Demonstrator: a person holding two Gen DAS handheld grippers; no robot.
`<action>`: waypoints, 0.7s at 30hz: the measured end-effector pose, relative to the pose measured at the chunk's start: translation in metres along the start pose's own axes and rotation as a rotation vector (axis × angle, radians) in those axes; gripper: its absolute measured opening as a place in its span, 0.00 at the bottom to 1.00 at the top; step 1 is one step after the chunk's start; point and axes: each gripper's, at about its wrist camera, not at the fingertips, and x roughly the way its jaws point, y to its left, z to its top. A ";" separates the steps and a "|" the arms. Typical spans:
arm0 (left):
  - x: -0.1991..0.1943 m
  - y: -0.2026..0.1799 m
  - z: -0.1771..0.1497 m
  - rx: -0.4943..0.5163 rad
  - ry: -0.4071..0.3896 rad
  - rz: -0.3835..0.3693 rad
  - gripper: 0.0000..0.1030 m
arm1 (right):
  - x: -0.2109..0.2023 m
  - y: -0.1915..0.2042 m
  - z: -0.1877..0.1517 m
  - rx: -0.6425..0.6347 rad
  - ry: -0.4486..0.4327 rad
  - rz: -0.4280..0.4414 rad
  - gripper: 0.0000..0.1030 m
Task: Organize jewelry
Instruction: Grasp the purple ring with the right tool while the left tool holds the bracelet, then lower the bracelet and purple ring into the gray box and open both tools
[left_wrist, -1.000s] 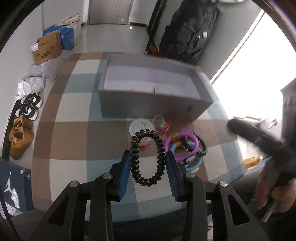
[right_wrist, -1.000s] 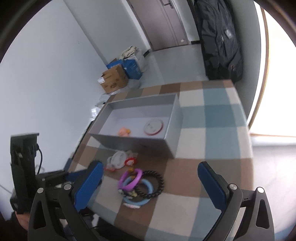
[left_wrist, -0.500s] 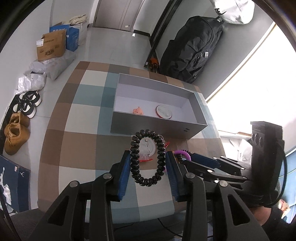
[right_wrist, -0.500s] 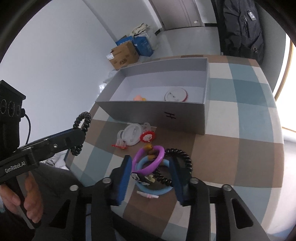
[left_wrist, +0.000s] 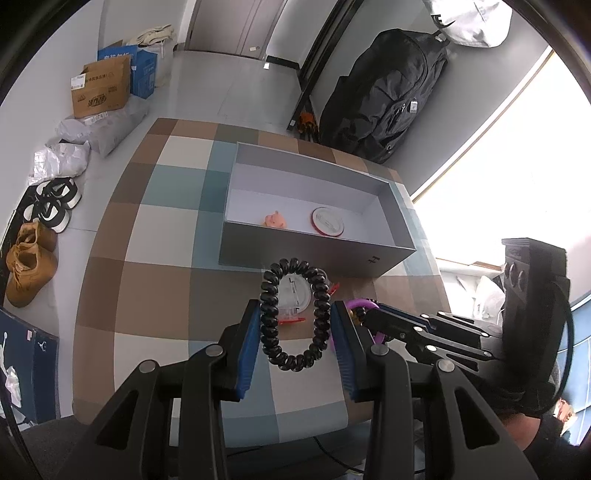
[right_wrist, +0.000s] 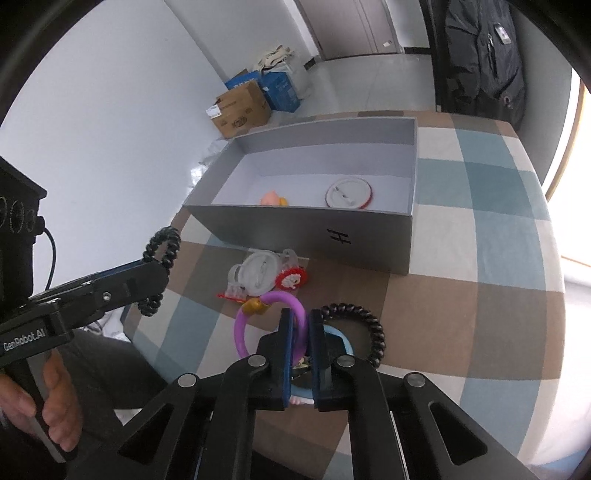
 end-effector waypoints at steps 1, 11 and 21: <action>0.000 0.000 0.000 0.000 -0.001 0.000 0.31 | -0.001 0.001 0.000 -0.005 -0.006 0.000 0.07; -0.003 -0.003 0.006 -0.007 -0.036 -0.004 0.31 | -0.022 0.005 0.014 -0.004 -0.098 0.036 0.07; -0.005 -0.012 0.025 0.004 -0.097 -0.017 0.31 | -0.045 0.000 0.040 0.017 -0.202 0.075 0.07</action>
